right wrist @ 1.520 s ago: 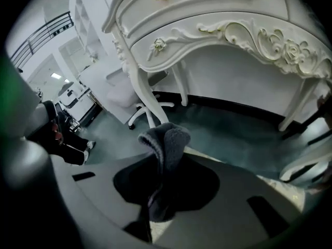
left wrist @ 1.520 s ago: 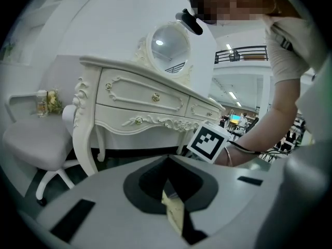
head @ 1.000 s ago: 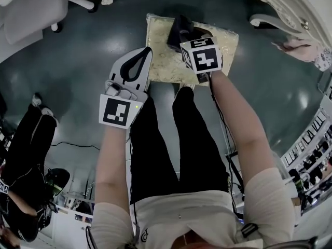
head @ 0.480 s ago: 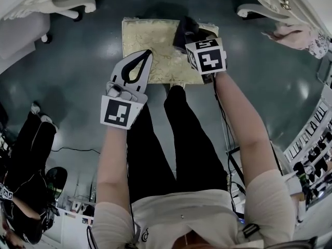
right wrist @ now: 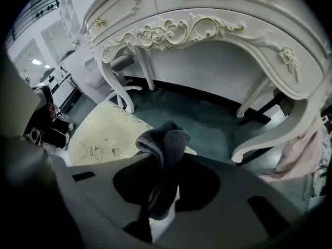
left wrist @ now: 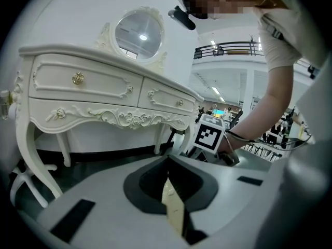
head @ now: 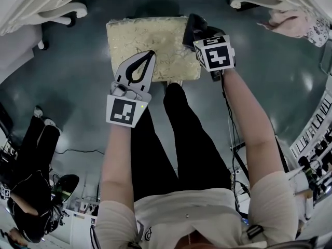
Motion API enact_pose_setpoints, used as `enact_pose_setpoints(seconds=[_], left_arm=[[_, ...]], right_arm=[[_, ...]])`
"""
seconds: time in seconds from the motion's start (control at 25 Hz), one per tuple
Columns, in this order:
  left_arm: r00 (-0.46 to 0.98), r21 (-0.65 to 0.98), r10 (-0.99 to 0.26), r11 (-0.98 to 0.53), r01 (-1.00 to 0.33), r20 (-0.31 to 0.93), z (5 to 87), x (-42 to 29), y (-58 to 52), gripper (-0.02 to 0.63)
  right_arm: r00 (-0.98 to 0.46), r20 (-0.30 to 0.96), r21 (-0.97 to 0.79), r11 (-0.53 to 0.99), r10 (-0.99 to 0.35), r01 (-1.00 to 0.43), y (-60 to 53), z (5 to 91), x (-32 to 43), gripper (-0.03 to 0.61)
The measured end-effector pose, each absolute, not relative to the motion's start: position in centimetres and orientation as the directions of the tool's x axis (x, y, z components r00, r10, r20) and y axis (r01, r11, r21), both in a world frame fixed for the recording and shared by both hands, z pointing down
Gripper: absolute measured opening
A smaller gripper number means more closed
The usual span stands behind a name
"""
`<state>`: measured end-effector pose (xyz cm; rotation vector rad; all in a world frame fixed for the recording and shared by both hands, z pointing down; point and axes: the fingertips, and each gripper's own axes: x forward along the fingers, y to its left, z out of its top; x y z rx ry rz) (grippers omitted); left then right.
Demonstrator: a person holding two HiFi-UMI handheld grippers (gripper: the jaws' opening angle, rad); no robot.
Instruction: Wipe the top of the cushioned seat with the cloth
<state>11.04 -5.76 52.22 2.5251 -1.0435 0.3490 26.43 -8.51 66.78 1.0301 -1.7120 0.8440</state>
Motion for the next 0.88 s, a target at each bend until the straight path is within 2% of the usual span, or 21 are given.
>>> enact_pose_setpoints(seconds=[0.28,0.4,0.64,0.88], left_arm=[[0.696,0.277,-0.630,-0.640,-0.717,0.344,51.3,13.5,-5.4,0.011],[0.704,0.280,-0.623,-0.647,-0.709,0.341,50.7,13.3,-4.7,0.011],[0.703,0.251,-0.616,-0.662,-0.707,0.355,48.9,9.4,-3.3,0.011],[0.689,0.267,-0.638,-0.637,-0.723,0.344,47.6,3.3,-2.8,0.011]], right_arm=[[-0.130,0.955,-0.017,0.389,-0.268,-0.921,-7.5,67.0,30.2,0.078],[-0.147,0.950,-0.031,0.387,-0.276,-0.922,-7.1,65.8,29.8,0.078],[-0.200,0.929,-0.068,0.388,-0.311,-0.919,-6.9,62.2,25.5,0.078],[-0.318,0.903,-0.179,0.422,-0.288,-0.889,-4.7,61.0,16.6,0.078]])
